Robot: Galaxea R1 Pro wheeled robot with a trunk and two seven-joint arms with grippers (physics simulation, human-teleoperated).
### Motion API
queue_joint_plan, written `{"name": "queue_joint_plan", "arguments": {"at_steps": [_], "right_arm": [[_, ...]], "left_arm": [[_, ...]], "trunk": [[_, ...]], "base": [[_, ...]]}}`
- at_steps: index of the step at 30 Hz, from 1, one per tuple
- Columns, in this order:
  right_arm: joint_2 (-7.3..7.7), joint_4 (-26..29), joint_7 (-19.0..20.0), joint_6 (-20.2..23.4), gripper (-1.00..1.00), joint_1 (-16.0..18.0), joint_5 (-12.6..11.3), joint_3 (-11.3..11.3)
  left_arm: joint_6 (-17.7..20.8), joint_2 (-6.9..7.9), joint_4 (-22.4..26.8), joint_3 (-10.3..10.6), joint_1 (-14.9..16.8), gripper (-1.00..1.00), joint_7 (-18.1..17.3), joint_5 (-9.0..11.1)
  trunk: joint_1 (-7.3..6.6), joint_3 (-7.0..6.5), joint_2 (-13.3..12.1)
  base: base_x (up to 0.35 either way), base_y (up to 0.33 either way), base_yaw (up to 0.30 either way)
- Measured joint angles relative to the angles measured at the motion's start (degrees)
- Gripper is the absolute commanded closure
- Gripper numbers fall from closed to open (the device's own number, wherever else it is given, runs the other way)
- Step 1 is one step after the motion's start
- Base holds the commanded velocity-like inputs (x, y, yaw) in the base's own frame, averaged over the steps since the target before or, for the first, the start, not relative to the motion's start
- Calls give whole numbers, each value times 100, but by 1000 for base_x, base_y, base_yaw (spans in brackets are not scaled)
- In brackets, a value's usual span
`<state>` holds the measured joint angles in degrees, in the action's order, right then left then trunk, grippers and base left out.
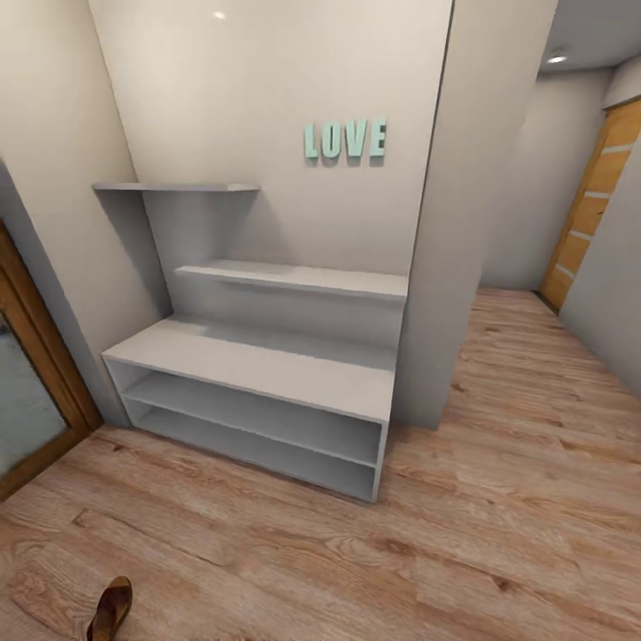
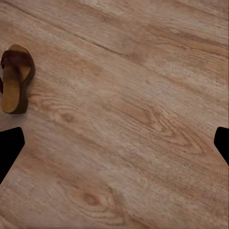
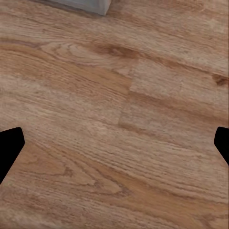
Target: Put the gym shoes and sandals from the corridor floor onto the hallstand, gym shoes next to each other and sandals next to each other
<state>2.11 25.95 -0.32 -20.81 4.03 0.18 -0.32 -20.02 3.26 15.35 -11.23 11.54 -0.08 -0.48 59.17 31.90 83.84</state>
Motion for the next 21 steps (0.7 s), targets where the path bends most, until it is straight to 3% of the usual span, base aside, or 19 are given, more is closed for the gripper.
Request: {"name": "queue_joint_plan", "arguments": {"at_steps": [21], "right_arm": [[0, 0, 0, -2, -100, 0, 5, 2]], "left_arm": [[-23, 8, -7, -3, 0, -100, 25, 24]], "trunk": [[461, 465, 843]], "base": [[0, 0, 274]]}}
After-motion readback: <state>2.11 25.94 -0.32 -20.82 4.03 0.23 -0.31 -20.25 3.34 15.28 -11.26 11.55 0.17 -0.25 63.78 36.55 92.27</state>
